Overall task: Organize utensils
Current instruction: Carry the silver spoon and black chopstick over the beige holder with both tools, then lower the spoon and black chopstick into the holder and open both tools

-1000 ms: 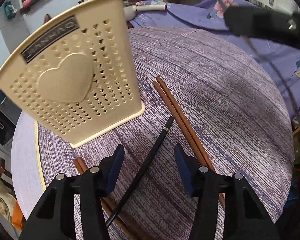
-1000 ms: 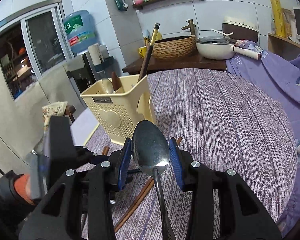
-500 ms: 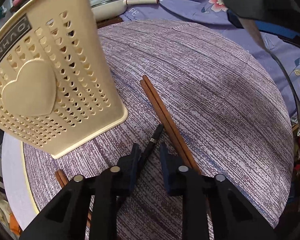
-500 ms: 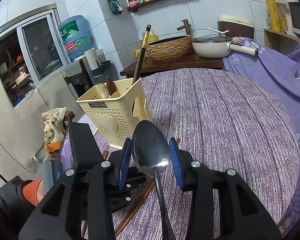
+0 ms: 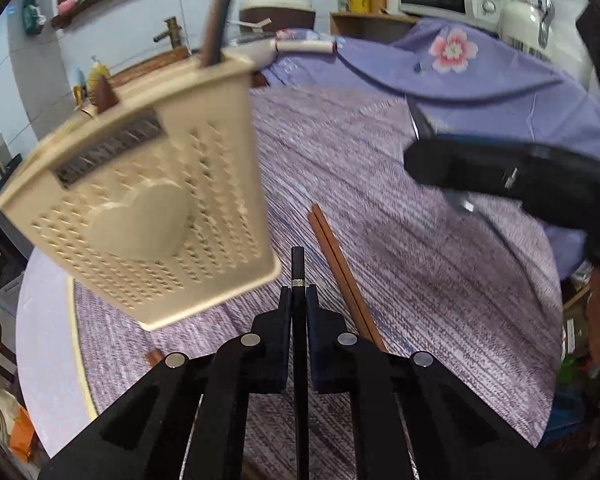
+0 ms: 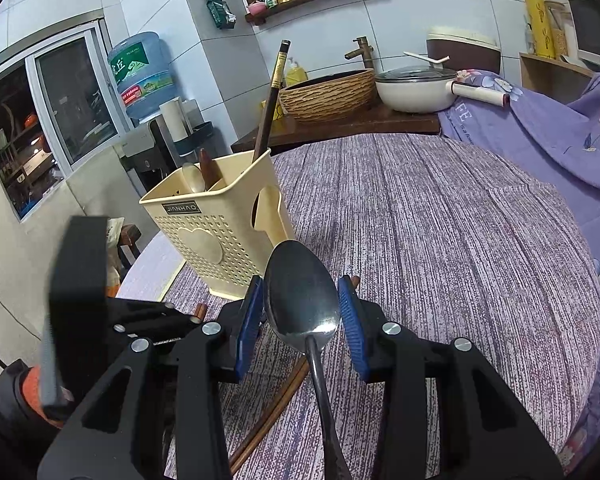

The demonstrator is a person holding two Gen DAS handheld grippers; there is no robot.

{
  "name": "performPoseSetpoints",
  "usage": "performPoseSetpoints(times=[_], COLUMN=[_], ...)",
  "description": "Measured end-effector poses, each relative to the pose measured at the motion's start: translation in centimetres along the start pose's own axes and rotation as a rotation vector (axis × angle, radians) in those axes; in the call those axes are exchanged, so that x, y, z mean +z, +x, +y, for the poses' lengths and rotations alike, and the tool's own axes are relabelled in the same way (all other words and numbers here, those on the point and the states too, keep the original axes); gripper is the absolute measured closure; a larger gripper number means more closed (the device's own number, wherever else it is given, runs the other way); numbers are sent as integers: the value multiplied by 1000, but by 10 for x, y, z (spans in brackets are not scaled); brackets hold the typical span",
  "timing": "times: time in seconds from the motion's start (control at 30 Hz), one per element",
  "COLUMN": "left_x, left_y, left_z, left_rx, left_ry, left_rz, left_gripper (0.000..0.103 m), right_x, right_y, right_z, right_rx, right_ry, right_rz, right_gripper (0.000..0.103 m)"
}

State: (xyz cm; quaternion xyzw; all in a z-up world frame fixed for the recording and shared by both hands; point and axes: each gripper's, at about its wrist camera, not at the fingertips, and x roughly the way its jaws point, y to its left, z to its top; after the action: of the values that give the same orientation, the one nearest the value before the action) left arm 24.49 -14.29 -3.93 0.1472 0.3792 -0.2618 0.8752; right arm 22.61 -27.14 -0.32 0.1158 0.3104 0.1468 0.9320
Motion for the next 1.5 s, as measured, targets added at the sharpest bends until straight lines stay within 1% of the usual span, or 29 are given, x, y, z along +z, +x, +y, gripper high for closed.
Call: performPoseSetpoints(times=[0.2,0.27,0.33,0.4,0.8,1.07,1.23,1.37,1.5], left_x=[9,9,11,10,8,9,13,19,28], left_y=[-30,-43,-53,-64,-105,-139,-150,-160,-172], left_z=[16,23,22,31,48,60,65,68,71], left_rx=[2,3,3,1,-10,-15,-13,-21,-24], left_ry=[-65,-83,-94,-106,-147,-154,-161,-169,-169], left_rz=[-78,-105,-127,-148,-233,-295,-320,-342,-371], left_gripper=[96,96,96,96,96,96,96,96,96], right_x=[3,4,3,3,9,26,42,54,70], right_y=[-3,-2,0,1,-10,-30,-39,-44,-50], right_z=[1,4,5,6,25,40,51,64,74], right_rx=[11,5,3,7,-4,43,69,77,104], right_ry=[19,17,18,22,-43,-82,-98,-122,-133], right_rz=[-33,-31,-31,-28,-20,-31,-50,-71,-95], right_gripper=[64,64,64,64,65,65,65,65,65])
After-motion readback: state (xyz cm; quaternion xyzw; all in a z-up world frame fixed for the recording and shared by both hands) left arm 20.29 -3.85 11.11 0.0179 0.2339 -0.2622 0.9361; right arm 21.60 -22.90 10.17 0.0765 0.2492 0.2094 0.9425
